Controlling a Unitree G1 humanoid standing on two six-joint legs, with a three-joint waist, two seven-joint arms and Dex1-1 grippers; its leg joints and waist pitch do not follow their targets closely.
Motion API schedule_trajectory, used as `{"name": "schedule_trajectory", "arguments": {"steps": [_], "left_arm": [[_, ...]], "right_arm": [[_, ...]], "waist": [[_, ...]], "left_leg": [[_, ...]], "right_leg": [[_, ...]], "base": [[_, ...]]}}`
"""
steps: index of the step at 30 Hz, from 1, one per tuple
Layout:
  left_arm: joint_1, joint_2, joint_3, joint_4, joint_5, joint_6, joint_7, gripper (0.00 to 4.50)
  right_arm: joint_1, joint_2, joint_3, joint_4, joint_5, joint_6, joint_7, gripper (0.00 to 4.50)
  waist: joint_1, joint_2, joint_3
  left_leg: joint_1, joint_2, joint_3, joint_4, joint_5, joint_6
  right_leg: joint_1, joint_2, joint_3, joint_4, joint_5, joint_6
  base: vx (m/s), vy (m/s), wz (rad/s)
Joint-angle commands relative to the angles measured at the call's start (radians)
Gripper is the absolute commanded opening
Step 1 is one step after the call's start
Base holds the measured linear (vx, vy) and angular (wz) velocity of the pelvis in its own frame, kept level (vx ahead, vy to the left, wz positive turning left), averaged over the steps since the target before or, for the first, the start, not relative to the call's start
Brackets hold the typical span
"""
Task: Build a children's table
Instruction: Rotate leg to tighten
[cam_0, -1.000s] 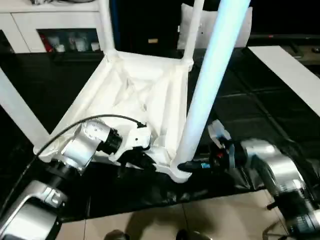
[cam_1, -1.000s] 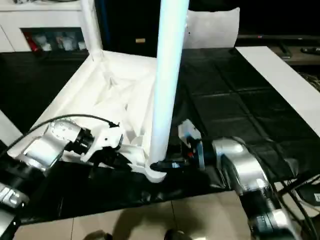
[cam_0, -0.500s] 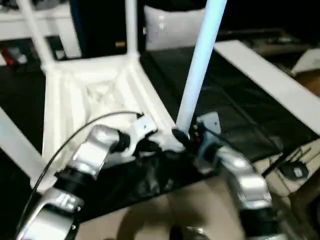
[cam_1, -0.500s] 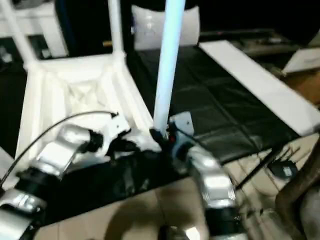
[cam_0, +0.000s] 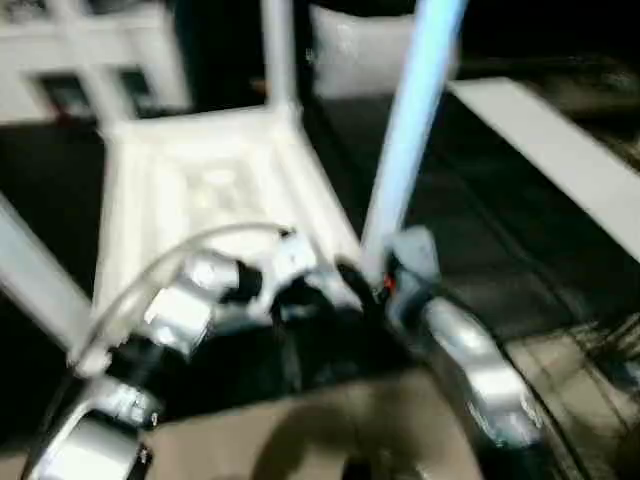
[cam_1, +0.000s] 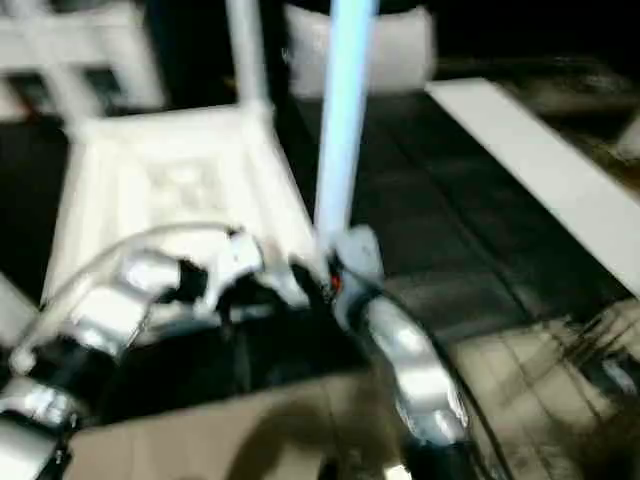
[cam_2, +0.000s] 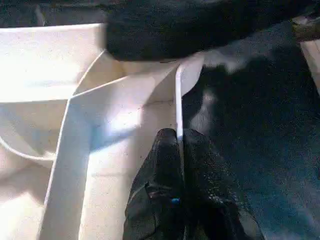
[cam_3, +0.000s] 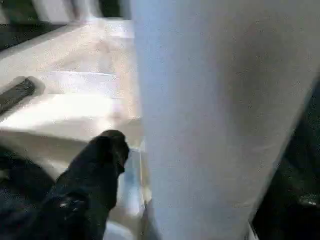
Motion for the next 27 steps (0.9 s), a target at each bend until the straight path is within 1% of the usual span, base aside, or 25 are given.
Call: {"name": "schedule_trajectory", "arguments": {"steps": [1,2,3,4,5,6,7,8,9,10,11,12,13,14,15,16,18,19,20,21,22,24,25,26,27], "left_arm": [[-0.024,0.019,0.029,-0.029,-0.022,-0.041,-0.021,0.0],[-0.02,0.038,0.035,-0.026,-0.021,-0.05,-0.021,0.0],[-0.019,0.044,0.038,-0.024,-0.022,-0.053,-0.023,0.0],[-0.018,0.048,0.039,-0.023,-0.025,-0.056,-0.026,0.0],[-0.015,0.055,0.042,-0.023,-0.032,-0.062,-0.033,0.0],[-0.014,0.057,0.043,-0.022,-0.033,-0.063,-0.034,0.0],[-0.011,0.068,0.049,-0.02,-0.034,-0.068,-0.035,0.0],[-0.011,0.068,0.049,-0.02,-0.034,-0.068,-0.035,0.0],[-0.01,0.073,0.055,-0.017,-0.034,-0.072,-0.031,0.0],[-0.011,0.077,0.064,-0.012,-0.037,-0.075,-0.022,0.0],[-0.011,0.077,0.064,-0.012,-0.037,-0.075,-0.022,0.0],[-0.012,0.079,0.07,-0.008,-0.039,-0.078,-0.015,0.0],[-0.011,0.081,0.073,-0.01,-0.043,-0.075,-0.017,0.0],[-0.008,0.085,0.083,-0.016,-0.056,-0.068,-0.022,0.0],[-0.006,0.09,0.091,-0.024,-0.068,-0.06,-0.028,0.27],[0.008,0.09,0.113,-0.058,-0.1,-0.036,-0.036,0.44],[0.017,0.091,0.127,-0.081,-0.124,-0.02,-0.04,0.57],[0.035,0.093,0.142,-0.121,-0.152,-0.003,-0.047,0.76],[0.055,0.091,0.163,-0.156,-0.175,-0.002,-0.038,0.76],[0.074,0.085,0.191,-0.191,-0.194,0.016,-0.011,0.96],[0.085,0.082,0.208,-0.212,-0.199,0.024,0.011,0.96],[0.108,0.075,0.24,-0.246,-0.2,0.037,0.067,1.21],[0.127,0.065,0.269,-0.274,-0.213,0.058,0.101,1.21],[0.127,0.065,0.269,-0.274,-0.213,0.058,0.101,1.33],[0.127,0.065,0.269,-0.274,-0.213,0.058,0.101,1.41]], "right_arm": [[0.031,-0.023,-0.019,-0.079,0.037,0.034,0.04,3.98],[0.077,-0.059,-0.022,-0.134,0.054,0.04,0.078,4.04],[0.093,-0.072,-0.024,-0.151,0.057,0.041,0.09,4.04],[0.098,-0.079,-0.025,-0.156,0.058,0.039,0.09,4.2],[0.111,-0.094,-0.031,-0.17,0.068,0.041,0.095,4.2],[0.114,-0.098,-0.034,-0.174,0.071,0.04,0.097,4.4],[0.126,-0.114,-0.053,-0.198,0.088,0.045,0.106,4.45],[0.126,-0.114,-0.053,-0.198,0.088,0.045,0.106,4.48],[0.133,-0.12,-0.068,-0.218,0.108,0.049,0.116,4.48],[0.142,-0.13,-0.082,-0.245,0.126,0.065,0.123,4.48],[0.142,-0.13,-0.082,-0.245,0.126,0.065,0.123,4.48],[0.148,-0.138,-0.091,-0.264,0.138,0.076,0.128,4.48],[0.152,-0.142,-0.095,-0.273,0.144,0.082,0.131,4.48],[0.166,-0.156,-0.107,-0.3,0.163,0.097,0.14,4.48],[0.179,-0.168,-0.116,-0.323,0.18,0.112,0.148,4.5],[0.198,-0.18,-0.128,-0.346,0.19,0.132,0.15,4.5],[0.211,-0.19,-0.135,-0.362,0.199,0.147,0.15,4.5],[0.227,-0.188,-0.133,-0.377,0.197,0.161,0.137,4.5],[0.245,-0.183,-0.125,-0.396,0.198,0.193,0.119,4.5],[0.265,-0.184,-0.103,-0.421,0.196,0.217,0.114,4.5],[0.278,-0.186,-0.088,-0.436,0.192,0.232,0.111,4.5],[0.298,-0.197,-0.061,-0.468,0.194,0.269,0.109,4.5],[0.305,-0.202,-0.049,-0.484,0.189,0.272,0.103,4.5],[0.305,-0.202,-0.049,-0.484,0.189,0.272,0.103,4.5],[0.305,-0.202,-0.049,-0.484,0.189,0.272,0.103,4.5]], "waist": [[0.031,-0.019,-0.122],[0.027,0.0,-0.115],[0.003,0.005,-0.111],[-0.015,-0.011,-0.104],[-0.019,-0.019,-0.108],[-0.021,-0.01,-0.111],[-0.026,-0.009,-0.109],[-0.029,-0.008,-0.108],[-0.036,-0.009,-0.108],[-0.04,-0.009,-0.107],[-0.04,-0.009,-0.107],[-0.047,-0.01,-0.103],[-0.048,-0.011,-0.101],[-0.047,-0.013,-0.104],[-0.046,-0.014,-0.102],[-0.044,-0.015,-0.104],[-0.043,-0.016,-0.104],[-0.043,-0.018,-0.107],[-0.043,-0.015,-0.106],[-0.041,-0.016,-0.103],[-0.043,-0.016,-0.104],[-0.045,-0.013,-0.105],[-0.044,-0.011,-0.106],[-0.046,-0.009,-0.106],[-0.047,-0.011,-0.102]], "left_leg": [[-0.091,-0.071,-0.014,-0.07,0.088,0.104],[-0.091,-0.037,-0.043,-0.102,0.264,0.101],[-0.04,-0.002,-0.046,-0.094,0.379,0.131],[-0.052,-0.018,-0.037,-0.098,0.341,0.144],[-0.075,-0.028,-0.041,-0.104,0.321,0.135],[-0.079,-0.034,-0.038,-0.103,0.285,0.132],[-0.083,-0.031,-0.039,-0.105,0.275,0.135],[-0.085,-0.026,-0.039,-0.105,0.269,0.136],[-0.083,-0.021,-0.041,-0.107,0.273,0.141],[-0.087,-0.018,-0.044,-0.107,0.273,0.149],[-0.087,-0.018,-0.044,-0.107,0.273,0.149],[-0.087,-0.019,-0.041,-0.108,0.254,0.156],[-0.089,-0.022,-0.041,-0.108,0.238,0.154],[-0.089,-0.024,-0.04,-0.107,0.224,0.152],[-0.09,-0.028,-0.038,-0.106,0.203,0.145],[-0.094,-0.035,-0.037,-0.105,0.197,0.138],[-0.097,-0.036,-0.036,-0.104,0.196,0.133],[-0.093,-0.037,-0.036,-0.104,0.191,0.13],[-0.093,-0.034,-0.037,-0.105,0.188,0.125],[-0.09,-0.031,-0.035,-0.107,0.177,0.117],[-0.091,-0.029,-0.035,-0.107,0.176,0.114],[-0.088,-0.024,-0.037,-0.11,0.166,0.115],[-0.087,-0.022,-0.039,-0.111,0.165,0.116],[-0.085,-0.016,-0.039,-0.112,0.16,0.11],[-0.081,-0.018,-0.036,-0.112,0.141,0.113]], "right_leg": [[0.146,-0.096,0.134,-0.147,-0.731,0.291],[0.125,-0.068,0.111,-0.102,-0.304,0.223],[0.062,-0.057,0.091,-0.083,-0.059,0.098],[0.072,-0.059,0.092,-0.091,-0.061,0.007],[0.103,-0.064,0.096,-0.085,-0.075,-0.03],[0.106,-0.065,0.097,-0.094,-0.094,-0.07],[0.107,-0.064,0.096,-0.099,-0.111,-0.084],[0.109,-0.064,0.093,-0.104,-0.131,-0.1],[0.106,-0.065,0.09,-0.105,-0.142,-0.114],[0.109,-0.068,0.088,-0.108,-0.158,-0.118],[0.109,-0.068,0.088,-0.108,-0.158,-0.118],[0.104,-0.068,0.085,-0.119,-0.206,-0.112],[0.107,-0.068,0.084,-0.125,-0.236,-0.103],[0.11,-0.069,0.084,-0.128,-0.265,-0.093],[0.111,-0.066,0.085,-0.135,-0.31,-0.067],[0.114,-0.064,0.086,-0.139,-0.342,-0.035],[0.112,-0.062,0.084,-0.142,-0.352,-0.021],[0.108,-0.058,0.08,-0.145,-0.37,-0.014],[0.107,-0.06,0.079,-0.144,-0.374,-0.016],[0.1,-0.058,0.075,-0.15,-0.392,-0.012],[0.104,-0.058,0.073,-0.147,-0.386,-0.015],[0.102,-0.056,0.064,-0.153,-0.391,-0.004],[0.102,-0.059,0.061,-0.154,-0.393,-0.001],[0.102,-0.062,0.06,-0.153,-0.392,-0.007],[0.096,-0.06,0.054,-0.167,-0.427,0.005]], "base": [[0.127,-0.049,0.06],[0.147,-0.03,-0.09],[0.084,-0.012,0.21],[0.084,-0.012,0.21],[0.071,0.016,0.17],[0.0,0.0,0.0],[0.0,0.0,0.0],[0.0,0.0,0.0],[0.0,0.0,0.0],[0.0,0.0,0.0],[0.0,0.0,0.0],[0.0,0.0,0.0],[0.0,0.0,0.0],[0.0,0.0,0.0],[0.0,0.0,0.0],[0.0,0.0,0.0],[0.0,0.0,0.0],[0.0,0.0,0.0],[0.0,0.0,0.0],[0.0,0.0,0.0],[0.0,0.0,0.0],[0.0,0.0,0.0],[0.0,0.0,0.0],[0.0,0.0,0.0],[0.0,0.0,0.0]]}}
